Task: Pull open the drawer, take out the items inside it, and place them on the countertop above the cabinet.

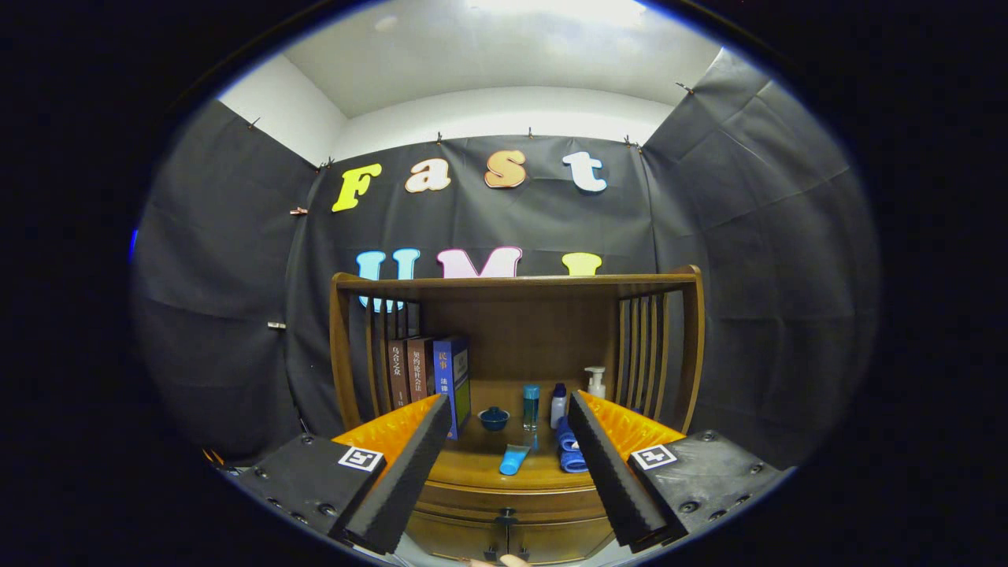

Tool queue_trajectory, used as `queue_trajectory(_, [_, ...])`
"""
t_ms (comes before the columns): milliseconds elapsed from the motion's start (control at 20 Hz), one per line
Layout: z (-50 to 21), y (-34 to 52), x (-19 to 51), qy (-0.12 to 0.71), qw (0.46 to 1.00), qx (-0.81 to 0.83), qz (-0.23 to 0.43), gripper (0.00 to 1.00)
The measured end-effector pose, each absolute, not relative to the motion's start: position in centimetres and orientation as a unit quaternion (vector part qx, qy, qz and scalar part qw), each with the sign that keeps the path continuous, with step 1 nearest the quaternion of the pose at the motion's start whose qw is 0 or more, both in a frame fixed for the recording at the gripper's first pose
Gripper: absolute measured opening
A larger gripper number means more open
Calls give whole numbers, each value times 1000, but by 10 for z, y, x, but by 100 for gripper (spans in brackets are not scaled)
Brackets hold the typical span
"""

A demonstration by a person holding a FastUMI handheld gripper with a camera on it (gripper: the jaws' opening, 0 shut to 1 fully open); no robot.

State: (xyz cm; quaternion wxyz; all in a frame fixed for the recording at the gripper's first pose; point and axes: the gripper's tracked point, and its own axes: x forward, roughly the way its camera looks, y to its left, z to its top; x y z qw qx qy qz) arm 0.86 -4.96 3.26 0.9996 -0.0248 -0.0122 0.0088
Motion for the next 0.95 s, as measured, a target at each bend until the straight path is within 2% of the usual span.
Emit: queue_trajectory(950, [30, -53, 0, -11, 1000, -27, 10, 99])
